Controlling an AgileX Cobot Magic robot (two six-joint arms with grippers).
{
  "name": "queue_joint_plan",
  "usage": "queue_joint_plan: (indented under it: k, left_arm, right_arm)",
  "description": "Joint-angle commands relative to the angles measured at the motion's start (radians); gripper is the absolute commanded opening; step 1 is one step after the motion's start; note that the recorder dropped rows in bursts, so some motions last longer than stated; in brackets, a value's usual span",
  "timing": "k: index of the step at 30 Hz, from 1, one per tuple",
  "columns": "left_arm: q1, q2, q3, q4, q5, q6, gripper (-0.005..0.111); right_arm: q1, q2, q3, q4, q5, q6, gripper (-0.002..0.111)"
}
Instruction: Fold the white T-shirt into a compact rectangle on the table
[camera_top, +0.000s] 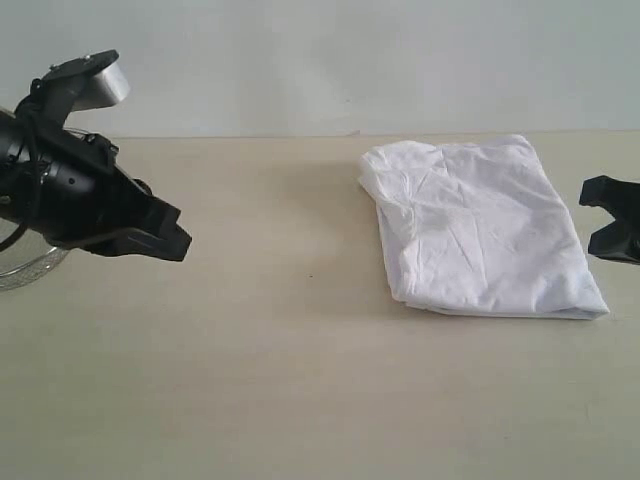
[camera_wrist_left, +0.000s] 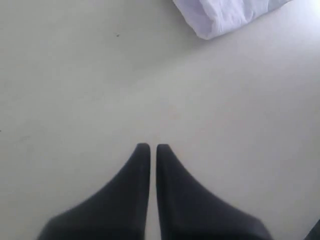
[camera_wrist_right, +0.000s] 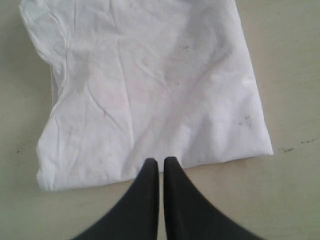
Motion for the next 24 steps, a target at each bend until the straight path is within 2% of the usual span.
queue_joint_plan:
  k: [1, 5, 8, 12, 15, 19, 24]
  left_arm:
    - [-0.006, -0.022, 0.004, 0.153, -0.069, 0.046, 0.005]
    - [-0.004, -0.150, 0.004, 0.188, -0.100, 0.044, 0.005]
    - [0.001, -0.390, 0.008, 0.196, -0.144, 0.055, 0.005]
    - [0.069, -0.760, 0.072, 0.154, -0.305, -0.001, 0.005]
    - [0.123, -1.030, 0.208, 0.139, -0.358, -0.001, 0.005]
    - [0.147, -1.187, 0.381, 0.132, -0.501, -0.001, 0.005]
    - [0.150, -1.314, 0.627, 0.127, -0.779, -0.005, 0.005]
  right_arm:
    - [0.000, -0.009, 0.003, 0.005, -0.004, -0.009, 0.000]
    - [0.000, -0.009, 0.003, 0.005, -0.007, -0.009, 0.000]
    - [0.000, -0.009, 0.003, 0.005, -0.015, -0.009, 0.000]
    - [0.000, -0.009, 0.003, 0.005, -0.017, -0.009, 0.000]
    - [0.000, -0.009, 0.003, 0.005, -0.017, -0.009, 0.000]
    - [0.000, -0.009, 0.003, 0.005, -0.017, -0.009, 0.000]
    - [0.000, -0.009, 0.003, 0.005, -0.017, -0.009, 0.000]
